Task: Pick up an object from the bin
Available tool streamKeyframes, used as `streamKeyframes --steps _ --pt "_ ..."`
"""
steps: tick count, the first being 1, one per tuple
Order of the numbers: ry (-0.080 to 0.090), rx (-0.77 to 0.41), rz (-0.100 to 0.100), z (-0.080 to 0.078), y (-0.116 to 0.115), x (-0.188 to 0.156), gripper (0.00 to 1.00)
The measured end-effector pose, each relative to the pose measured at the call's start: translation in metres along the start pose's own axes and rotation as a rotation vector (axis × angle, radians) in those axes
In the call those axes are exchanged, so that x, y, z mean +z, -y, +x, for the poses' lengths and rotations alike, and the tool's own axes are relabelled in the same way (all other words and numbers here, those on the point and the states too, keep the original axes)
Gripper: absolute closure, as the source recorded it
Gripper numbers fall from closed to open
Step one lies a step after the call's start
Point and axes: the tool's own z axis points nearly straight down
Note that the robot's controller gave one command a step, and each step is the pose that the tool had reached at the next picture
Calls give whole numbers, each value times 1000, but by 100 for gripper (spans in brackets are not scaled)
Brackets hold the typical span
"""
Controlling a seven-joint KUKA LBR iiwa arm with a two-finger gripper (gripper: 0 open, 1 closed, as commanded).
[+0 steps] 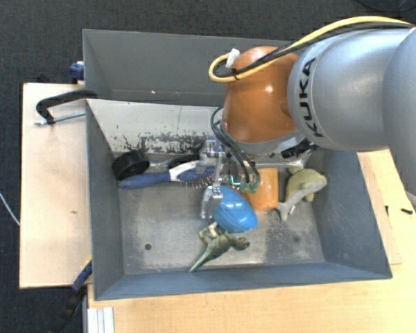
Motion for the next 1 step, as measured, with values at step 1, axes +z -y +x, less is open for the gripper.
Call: streamKeyframes --steps 1 --pt "24 74 -4 -14 2 26 0"
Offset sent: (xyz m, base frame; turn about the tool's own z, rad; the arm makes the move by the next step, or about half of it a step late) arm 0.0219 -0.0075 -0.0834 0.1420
